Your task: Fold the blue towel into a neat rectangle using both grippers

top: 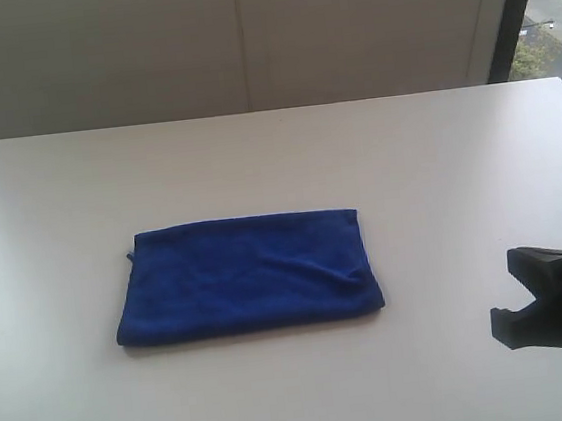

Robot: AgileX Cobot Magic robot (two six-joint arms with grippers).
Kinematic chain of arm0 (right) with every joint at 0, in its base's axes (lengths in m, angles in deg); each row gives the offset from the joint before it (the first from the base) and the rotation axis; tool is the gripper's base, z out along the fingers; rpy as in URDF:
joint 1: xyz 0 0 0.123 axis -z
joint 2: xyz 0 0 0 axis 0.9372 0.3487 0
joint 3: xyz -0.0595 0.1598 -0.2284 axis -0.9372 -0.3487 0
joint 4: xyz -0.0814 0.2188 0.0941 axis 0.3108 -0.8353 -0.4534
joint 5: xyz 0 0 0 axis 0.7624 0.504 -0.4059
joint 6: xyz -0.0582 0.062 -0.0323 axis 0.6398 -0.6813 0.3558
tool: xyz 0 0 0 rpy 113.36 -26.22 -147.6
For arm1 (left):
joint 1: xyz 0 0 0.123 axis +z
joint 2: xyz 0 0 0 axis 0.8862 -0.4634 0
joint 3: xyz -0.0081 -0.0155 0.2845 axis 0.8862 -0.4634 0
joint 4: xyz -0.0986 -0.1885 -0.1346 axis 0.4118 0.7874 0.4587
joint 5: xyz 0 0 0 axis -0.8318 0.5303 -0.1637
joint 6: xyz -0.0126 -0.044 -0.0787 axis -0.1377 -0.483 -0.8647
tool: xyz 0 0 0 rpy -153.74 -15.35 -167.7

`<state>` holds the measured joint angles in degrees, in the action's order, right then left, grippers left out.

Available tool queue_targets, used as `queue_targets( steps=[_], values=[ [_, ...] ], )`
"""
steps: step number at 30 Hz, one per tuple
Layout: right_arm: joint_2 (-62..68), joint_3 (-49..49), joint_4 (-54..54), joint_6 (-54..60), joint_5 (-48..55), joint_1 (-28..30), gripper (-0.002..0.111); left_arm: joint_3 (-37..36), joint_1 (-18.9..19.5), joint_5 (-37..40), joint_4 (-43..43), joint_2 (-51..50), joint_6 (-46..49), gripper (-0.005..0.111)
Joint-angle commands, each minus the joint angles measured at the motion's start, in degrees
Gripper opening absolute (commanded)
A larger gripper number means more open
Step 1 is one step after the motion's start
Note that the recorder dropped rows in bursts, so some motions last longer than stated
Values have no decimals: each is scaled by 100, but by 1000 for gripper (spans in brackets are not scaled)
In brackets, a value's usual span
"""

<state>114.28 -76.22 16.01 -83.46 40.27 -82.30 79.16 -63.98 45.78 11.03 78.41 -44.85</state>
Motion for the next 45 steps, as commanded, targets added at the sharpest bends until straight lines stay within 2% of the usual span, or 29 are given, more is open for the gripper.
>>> queue_targets(
  steps=[1, 36, 41, 45],
  values=[
    [4, -13, 12, -5, -62, 18, 0, -17, -323, -46, -9, 29, 8, 0],
    [4, -13, 12, -5, -51, 18, 0, -17, -335, -58, -9, 29, 8, 0],
    [-805, -13, 12, 18, 433, 19, 0, -17, -335, -59, -9, 29, 8, 0],
    [-1870, -13, 12, 523, 950, 204, 0, -17, -335, -59, -9, 29, 8, 0]
  ],
)
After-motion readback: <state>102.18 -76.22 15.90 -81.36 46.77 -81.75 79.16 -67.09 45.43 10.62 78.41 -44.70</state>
